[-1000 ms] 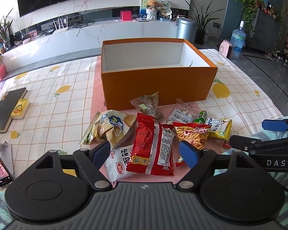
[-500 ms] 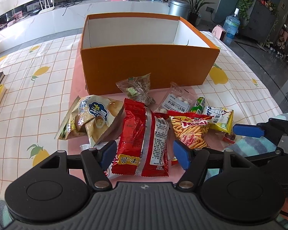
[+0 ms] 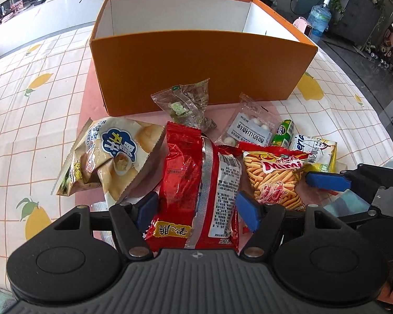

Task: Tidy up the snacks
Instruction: 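Grasp the red packet with the left tool while the right tool grasps the Mimi bag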

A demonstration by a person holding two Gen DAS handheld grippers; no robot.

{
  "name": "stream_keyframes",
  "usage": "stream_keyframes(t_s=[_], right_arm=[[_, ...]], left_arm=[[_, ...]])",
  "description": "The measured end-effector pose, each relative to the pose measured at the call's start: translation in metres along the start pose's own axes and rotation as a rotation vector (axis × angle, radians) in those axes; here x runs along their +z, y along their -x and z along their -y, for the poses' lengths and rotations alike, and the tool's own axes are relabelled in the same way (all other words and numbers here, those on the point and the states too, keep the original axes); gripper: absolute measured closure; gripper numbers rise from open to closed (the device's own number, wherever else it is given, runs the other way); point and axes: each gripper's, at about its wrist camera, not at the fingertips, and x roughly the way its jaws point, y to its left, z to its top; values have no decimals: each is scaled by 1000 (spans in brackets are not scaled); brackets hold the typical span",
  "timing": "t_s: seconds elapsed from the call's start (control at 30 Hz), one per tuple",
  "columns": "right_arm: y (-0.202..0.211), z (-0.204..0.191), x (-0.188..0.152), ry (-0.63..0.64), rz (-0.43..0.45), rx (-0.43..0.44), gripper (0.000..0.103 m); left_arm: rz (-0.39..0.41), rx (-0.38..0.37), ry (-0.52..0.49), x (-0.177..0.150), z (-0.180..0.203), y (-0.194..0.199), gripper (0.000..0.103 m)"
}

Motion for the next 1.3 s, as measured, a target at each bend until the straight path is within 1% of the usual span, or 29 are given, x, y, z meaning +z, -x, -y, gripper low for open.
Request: stream_keyframes(t_s=[0.07, 0.13, 0.33, 0.5, 0.6, 0.7, 1.0, 1.3], right_arm=[[-3, 2, 0, -12, -7, 12, 32], [-6, 3, 1, -21, -14, 16, 35], [-11, 6, 1, -43, -21, 21, 45], [-11, 4, 0, -27, -15, 15, 52], [-11, 3, -1, -20, -10, 8, 54], [-11, 3, -1, -18, -7, 3, 57], [-4, 6, -4, -35, 8, 8, 62], [16, 5, -10, -27, 64, 2, 62]], left_arm=[[-9, -3, 0, 1, 0, -5, 21], [-6, -5, -5, 2, 1, -9, 17], [9, -7, -15, 4, 4, -15, 16], [26, -4, -31, 4, 9, -20, 17], [29, -24, -20, 3, 10, -24, 24], [45, -26, -20, 1, 9, -23, 27], [63, -20, 14, -6, 4, -15, 28], [119, -8, 38, -10, 4, 13, 28]])
